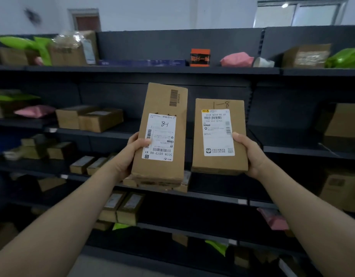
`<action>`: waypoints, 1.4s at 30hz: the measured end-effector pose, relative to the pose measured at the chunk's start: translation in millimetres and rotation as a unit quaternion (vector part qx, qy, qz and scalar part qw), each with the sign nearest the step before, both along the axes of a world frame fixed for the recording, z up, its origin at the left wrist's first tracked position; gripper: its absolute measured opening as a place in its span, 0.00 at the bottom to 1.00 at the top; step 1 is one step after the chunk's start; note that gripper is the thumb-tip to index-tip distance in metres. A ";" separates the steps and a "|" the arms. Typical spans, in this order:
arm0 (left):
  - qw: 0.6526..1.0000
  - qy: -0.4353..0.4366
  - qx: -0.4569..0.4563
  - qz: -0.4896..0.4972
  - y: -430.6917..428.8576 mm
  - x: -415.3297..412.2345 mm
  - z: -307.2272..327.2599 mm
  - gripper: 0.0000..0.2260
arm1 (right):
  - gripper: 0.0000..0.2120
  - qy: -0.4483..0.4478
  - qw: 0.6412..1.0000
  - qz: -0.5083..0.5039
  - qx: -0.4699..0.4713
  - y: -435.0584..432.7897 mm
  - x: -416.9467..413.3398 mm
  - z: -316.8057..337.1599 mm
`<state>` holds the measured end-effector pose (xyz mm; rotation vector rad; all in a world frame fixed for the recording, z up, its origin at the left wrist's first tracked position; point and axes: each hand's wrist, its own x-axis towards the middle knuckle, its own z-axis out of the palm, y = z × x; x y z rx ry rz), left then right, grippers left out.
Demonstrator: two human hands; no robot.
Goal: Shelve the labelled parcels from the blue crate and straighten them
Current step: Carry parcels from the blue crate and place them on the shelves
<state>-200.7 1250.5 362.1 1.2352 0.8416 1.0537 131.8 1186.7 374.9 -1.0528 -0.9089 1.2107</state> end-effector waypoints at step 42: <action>0.990 0.033 -0.119 -0.061 149.7 -95.4 -113.9 0.32 | 0.22 -0.023 0.994 0.051 -0.099 140.4 -96.4 -119.4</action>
